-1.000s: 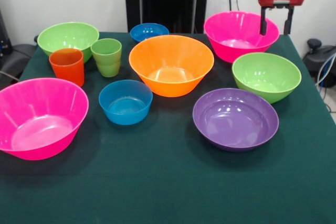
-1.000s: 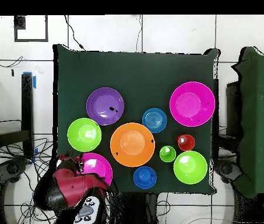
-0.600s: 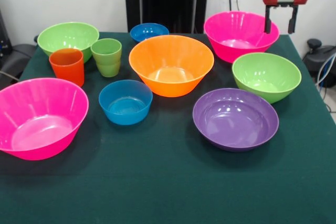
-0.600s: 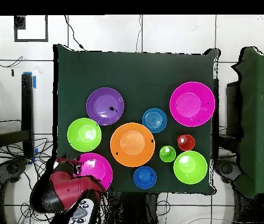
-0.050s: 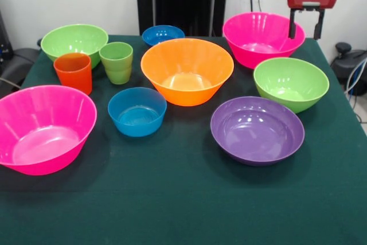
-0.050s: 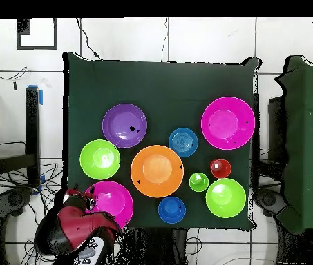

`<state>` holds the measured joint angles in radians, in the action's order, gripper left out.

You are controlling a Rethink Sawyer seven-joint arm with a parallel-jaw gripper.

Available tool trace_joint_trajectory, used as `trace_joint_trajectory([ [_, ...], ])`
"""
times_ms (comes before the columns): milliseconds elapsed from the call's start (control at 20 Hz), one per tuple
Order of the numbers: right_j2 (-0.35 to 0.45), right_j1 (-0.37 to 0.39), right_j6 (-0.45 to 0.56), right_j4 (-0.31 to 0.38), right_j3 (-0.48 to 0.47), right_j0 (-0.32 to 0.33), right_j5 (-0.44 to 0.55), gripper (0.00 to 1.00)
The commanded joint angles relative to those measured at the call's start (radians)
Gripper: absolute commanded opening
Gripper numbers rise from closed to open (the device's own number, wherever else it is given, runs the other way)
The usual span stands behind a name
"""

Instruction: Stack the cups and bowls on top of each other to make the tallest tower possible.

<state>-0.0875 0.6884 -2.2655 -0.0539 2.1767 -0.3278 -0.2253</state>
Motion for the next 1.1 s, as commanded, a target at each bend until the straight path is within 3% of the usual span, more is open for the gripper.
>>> trace_joint_trajectory([
  [50,-0.007,-0.046,-0.224,-0.081,0.048,-0.032,-0.047,1.0],
  [1100,0.009,-0.126,-0.248,-0.122,0.014,-0.033,-0.155,1.0],
])
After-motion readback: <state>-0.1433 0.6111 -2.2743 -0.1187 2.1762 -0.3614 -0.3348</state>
